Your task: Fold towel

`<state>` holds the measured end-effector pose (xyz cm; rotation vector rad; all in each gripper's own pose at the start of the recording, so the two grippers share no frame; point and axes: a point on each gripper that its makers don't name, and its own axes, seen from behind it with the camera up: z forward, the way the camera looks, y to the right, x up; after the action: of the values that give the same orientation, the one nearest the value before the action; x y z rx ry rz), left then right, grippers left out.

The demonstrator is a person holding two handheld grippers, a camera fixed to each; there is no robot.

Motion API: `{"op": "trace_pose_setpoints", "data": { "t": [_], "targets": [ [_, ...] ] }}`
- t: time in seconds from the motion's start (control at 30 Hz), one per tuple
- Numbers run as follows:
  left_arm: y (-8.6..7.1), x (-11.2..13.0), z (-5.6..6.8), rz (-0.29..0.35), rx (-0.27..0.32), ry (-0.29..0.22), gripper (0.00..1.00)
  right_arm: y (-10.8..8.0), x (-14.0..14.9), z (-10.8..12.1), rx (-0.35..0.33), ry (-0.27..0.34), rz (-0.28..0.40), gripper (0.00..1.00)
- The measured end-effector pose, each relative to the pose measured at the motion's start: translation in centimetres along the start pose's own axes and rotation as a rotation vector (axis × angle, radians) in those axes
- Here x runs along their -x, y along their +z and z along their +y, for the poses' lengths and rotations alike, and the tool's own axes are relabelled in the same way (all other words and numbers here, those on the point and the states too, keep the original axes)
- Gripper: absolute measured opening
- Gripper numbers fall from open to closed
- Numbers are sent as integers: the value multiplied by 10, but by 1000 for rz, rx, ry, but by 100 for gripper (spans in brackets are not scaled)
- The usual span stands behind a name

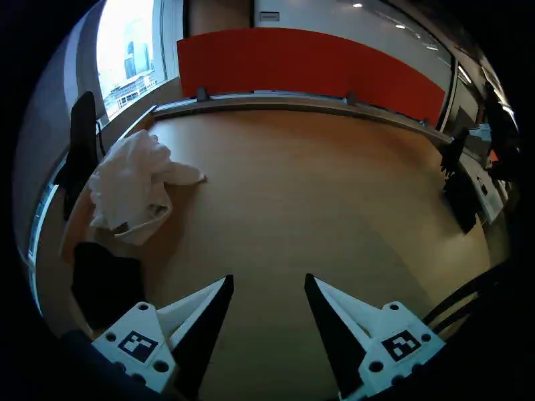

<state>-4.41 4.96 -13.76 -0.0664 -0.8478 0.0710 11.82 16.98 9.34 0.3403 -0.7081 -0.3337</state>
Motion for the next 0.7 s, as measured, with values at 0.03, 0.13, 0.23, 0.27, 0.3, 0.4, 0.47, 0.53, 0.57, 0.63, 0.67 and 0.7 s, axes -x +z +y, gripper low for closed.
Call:
{"op": "trace_pose_setpoints", "data": {
  "t": [0.03, 0.13, 0.23, 0.27, 0.3, 0.4, 0.47, 0.53, 0.57, 0.63, 0.67, 0.7],
  "targets": [
    [0, 0, 1, 0, 2, 1, 78, -2, 2, 1, 2, 3, -1, 6],
    [1, -2, 3, 1, 7, 3, 78, -9, 10, 3, 10, 15, -5, 6],
    [2, -3, 5, 2, 12, 7, 78, -18, 20, 5, 17, 32, -9, 6],
    [2, -3, 5, 3, 13, 8, 78, -22, 25, 6, 20, 39, -12, 6],
    [2, -3, 5, 3, 14, 10, 78, -25, 29, 7, 23, 45, -14, 6],
    [2, -4, 6, 5, 18, 14, 78, -34, 46, 9, 32, 64, -28, 6],
    [1, -5, 7, 6, 20, 16, 78, -41, 59, 10, 38, 78, -41, 6],
    [1, -5, 7, 6, 23, 19, 78, -46, 72, 11, 45, 93, -54, 6],
    [1, -6, 7, 7, 24, 21, 78, -49, 79, 11, 49, 101, -62, 6],
    [1, -5, 8, 7, 25, 23, 78, -54, 92, 11, 56, 118, -74, 6],
    [1, -5, 8, 7, 26, 24, 78, -56, 99, 11, 59, 128, -81, 6],
    [0, -5, 8, 7, 26, 25, 78, -58, 105, 11, 62, 137, -87, 6]
  ]
}}
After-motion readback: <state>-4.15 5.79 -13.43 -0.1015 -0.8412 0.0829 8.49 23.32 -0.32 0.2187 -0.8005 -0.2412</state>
